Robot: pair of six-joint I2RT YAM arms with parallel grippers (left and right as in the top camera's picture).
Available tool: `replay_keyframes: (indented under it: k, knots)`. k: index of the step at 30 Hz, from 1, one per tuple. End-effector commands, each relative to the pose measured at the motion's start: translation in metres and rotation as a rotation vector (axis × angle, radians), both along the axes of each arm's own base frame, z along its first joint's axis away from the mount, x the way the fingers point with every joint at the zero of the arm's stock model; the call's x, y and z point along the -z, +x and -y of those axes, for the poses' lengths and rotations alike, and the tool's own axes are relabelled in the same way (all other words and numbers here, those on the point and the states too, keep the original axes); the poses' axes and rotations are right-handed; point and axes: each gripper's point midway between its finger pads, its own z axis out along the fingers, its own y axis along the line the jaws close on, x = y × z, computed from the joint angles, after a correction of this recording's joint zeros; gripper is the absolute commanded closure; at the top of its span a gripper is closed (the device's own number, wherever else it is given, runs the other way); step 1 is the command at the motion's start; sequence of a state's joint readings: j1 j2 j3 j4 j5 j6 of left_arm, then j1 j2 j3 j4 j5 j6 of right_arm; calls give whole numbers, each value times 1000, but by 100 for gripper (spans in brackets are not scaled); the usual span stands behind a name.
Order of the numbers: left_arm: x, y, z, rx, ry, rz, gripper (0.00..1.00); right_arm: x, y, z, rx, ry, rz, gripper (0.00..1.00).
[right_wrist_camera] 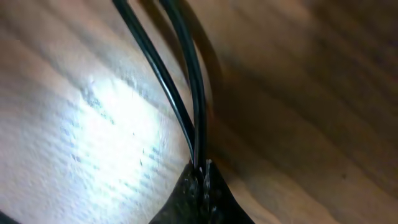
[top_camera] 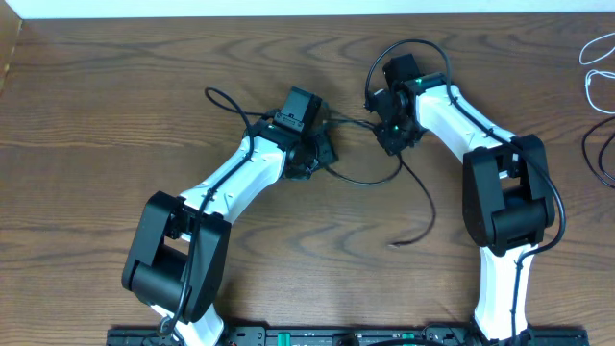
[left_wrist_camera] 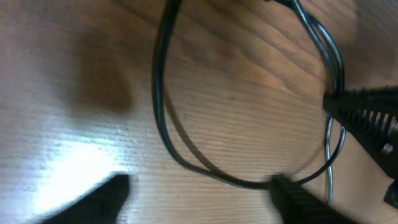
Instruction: Untangle cables
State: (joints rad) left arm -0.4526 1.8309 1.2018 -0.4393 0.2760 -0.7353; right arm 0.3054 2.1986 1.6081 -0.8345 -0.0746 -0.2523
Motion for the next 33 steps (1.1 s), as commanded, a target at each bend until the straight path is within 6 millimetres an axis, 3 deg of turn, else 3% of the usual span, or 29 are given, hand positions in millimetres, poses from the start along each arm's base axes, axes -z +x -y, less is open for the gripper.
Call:
replay_keyframes:
  k: [1,5,9,11,12,16,19,25,30,33]
  knots:
    - [3,7,-17,90,126,79,7,46,-24,10,86,-36,-126,99]
    - [-3,16,-36,54,212,108,6,29,-12,11,149,4,-124,99]
    - [-20,25,-47,16,202,145,6,-8,7,12,207,105,-98,99]
    - [-26,28,-53,-2,196,158,5,-33,20,16,241,168,-67,99]
    - [-30,31,-59,-20,194,165,6,-66,34,19,263,257,-25,99]
    - [-29,32,-65,-34,198,156,5,-137,56,30,304,449,86,99]
    - [-28,31,-65,-32,198,151,5,-189,68,55,356,530,194,99]
    - [-28,29,-63,-28,196,145,5,-270,76,117,490,579,401,99]
    - [-27,28,-63,-28,196,142,5,-318,69,176,624,589,548,99]
    - [-26,26,-64,-26,200,132,5,-332,62,219,735,558,615,99]
